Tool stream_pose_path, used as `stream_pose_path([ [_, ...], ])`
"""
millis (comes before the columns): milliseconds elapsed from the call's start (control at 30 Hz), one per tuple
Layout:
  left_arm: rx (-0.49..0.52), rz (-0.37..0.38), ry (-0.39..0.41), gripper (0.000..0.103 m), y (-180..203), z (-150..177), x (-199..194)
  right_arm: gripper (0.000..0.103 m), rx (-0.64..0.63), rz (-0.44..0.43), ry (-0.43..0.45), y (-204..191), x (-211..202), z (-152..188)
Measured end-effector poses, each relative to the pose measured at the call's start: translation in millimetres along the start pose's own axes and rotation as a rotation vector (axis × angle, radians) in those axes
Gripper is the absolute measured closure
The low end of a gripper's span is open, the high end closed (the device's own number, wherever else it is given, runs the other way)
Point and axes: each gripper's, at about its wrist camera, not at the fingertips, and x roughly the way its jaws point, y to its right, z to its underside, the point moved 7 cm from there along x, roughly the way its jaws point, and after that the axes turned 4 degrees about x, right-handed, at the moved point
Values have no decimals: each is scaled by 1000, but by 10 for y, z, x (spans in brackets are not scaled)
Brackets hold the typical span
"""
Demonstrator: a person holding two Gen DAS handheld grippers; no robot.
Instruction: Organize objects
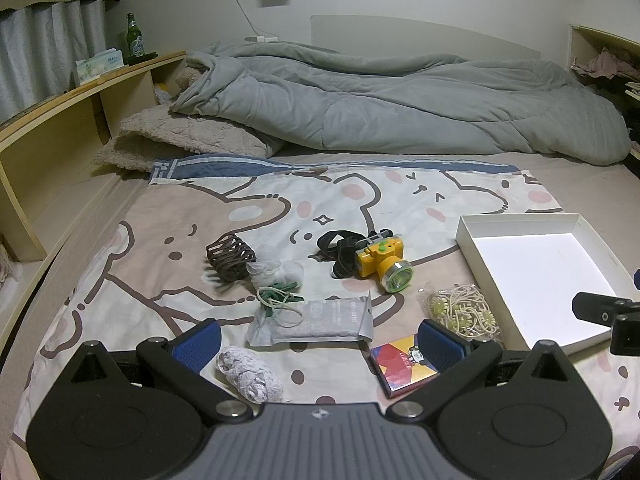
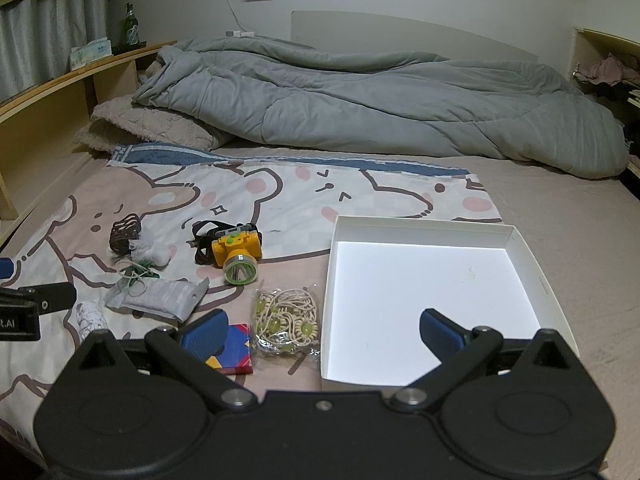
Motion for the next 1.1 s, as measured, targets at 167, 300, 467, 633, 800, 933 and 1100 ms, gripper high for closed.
stream_pose_path([
  [167, 0, -1, -1, 0, 1, 0, 0, 0, 0, 1, 0, -2, 1, 1],
  [300, 3, 4, 0, 0, 29, 0, -11, 0, 0, 1, 0, -3, 2, 3],
  [467, 4, 5, 0, 0, 34, 0, -11, 0, 0, 2, -1, -6, 10, 4],
  [633, 4, 6, 0, 0, 57, 1, -5, 0, 1, 3, -1, -6, 11, 5],
  [800, 5, 7, 0, 0, 68, 2, -4, 0, 1, 4, -1, -7, 12, 5],
  [933, 4, 7, 0, 0, 57, 1, -4, 0, 2, 5, -2, -7, 13, 5],
  [1100, 5, 9, 0, 0, 56, 1, -4, 0, 2, 6, -2, -7, 11, 3],
])
